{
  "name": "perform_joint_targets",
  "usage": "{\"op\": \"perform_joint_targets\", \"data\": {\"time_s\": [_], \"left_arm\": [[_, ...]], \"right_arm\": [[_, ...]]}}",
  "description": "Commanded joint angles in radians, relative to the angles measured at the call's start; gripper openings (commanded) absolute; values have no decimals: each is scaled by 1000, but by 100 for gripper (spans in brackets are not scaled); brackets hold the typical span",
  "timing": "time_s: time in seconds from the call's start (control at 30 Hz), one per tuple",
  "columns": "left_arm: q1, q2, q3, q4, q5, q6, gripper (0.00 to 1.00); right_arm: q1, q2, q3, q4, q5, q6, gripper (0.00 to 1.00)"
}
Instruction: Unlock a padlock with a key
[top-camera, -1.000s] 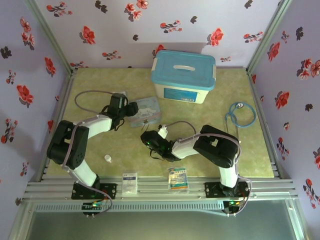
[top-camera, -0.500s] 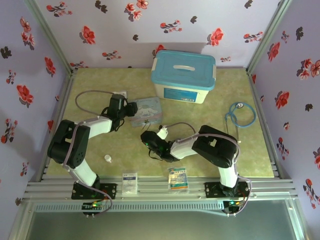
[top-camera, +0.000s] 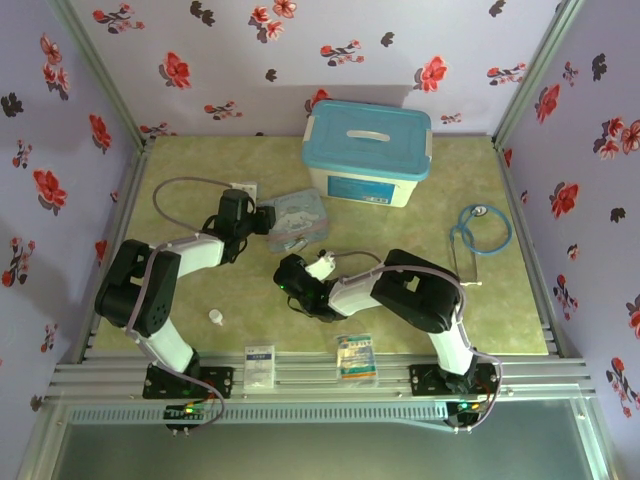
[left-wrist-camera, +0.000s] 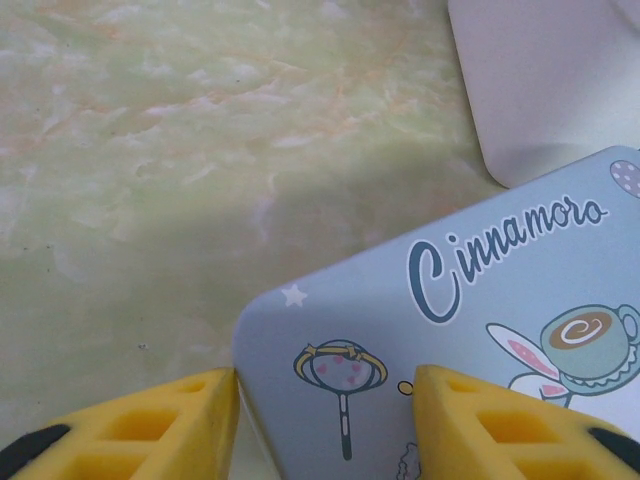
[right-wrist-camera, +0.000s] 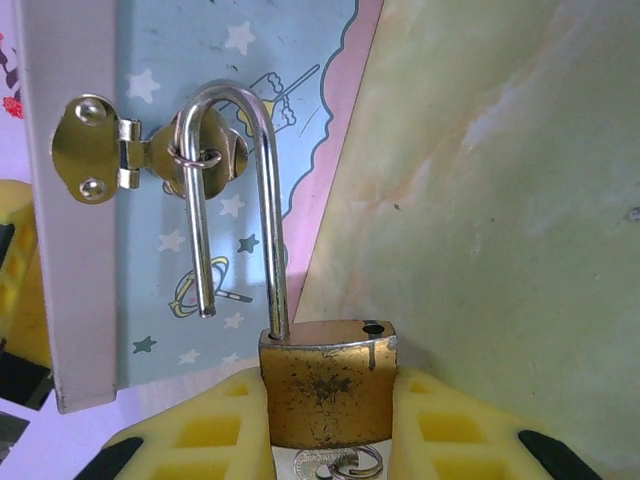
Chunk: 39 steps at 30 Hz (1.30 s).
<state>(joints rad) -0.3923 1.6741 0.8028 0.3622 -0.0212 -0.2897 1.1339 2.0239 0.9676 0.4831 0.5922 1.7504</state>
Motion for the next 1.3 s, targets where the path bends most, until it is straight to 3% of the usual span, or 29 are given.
{"op": "perform_joint_targets", "data": {"time_s": [0.0, 0.27, 0.47, 0.73, 0.9, 1.1, 1.27], "left_arm": [[1, 25, -41, -129, 14, 50, 48], [2, 57, -41, -119, 16, 40, 45], [8, 50, -39, -121, 16, 40, 45], [12, 61, -43, -114, 16, 34, 45], [12, 50, -46, -114, 16, 34, 45], [19, 28, -53, -115, 19, 25, 46], [57, 5, -39, -119, 71, -17, 47]], "right_arm": [[-59, 46, -22, 28, 118, 42, 15], [-111, 49, -80, 223, 95, -3, 14], [-126, -14, -78, 144, 119, -59, 14], [-148, 24, -140, 284, 111, 23, 12], [-173, -10, -177, 294, 103, -44, 13], [-207, -17, -240, 426, 84, -77, 13], [-241, -153, -296, 274, 29, -227, 13]]}}
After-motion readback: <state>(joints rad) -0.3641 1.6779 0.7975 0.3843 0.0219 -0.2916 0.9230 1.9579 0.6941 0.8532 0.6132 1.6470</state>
